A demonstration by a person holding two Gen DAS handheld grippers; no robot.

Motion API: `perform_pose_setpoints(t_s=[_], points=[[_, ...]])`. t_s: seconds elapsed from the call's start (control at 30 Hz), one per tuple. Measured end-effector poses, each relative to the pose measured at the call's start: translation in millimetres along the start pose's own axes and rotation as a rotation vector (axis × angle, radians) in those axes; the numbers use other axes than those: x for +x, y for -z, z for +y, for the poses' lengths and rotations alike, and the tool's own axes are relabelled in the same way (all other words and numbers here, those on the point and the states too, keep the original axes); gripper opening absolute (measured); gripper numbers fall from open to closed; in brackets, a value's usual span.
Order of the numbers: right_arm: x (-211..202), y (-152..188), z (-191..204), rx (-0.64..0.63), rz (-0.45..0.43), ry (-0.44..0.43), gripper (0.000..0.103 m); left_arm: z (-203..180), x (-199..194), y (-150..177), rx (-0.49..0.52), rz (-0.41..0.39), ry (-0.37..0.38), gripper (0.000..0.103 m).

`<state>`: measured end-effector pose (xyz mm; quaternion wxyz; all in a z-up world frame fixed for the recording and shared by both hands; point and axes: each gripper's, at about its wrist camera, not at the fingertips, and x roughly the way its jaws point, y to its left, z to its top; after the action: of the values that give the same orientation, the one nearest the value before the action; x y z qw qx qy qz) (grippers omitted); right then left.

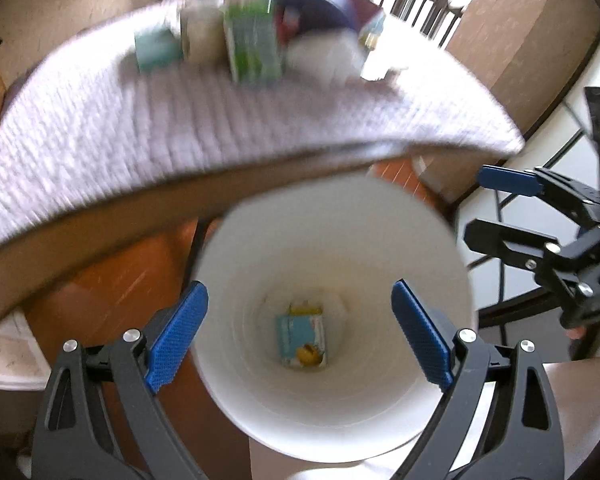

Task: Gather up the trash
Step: 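Move both open tools back toward the pile on the blanket, then grasp the green-capped bottle with the left tool while the right tool grasps the bagged bandage roll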

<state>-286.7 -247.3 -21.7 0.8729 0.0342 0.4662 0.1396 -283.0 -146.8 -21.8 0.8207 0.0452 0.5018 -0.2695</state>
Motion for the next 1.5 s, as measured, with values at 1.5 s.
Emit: perform_pose_setpoints(t_s=[1.5], points=[[78,-108,-41,-0.033,-0.049,0.179,0.080,51,33,-137,-0.161,-0.158,-0.080,0.061]])
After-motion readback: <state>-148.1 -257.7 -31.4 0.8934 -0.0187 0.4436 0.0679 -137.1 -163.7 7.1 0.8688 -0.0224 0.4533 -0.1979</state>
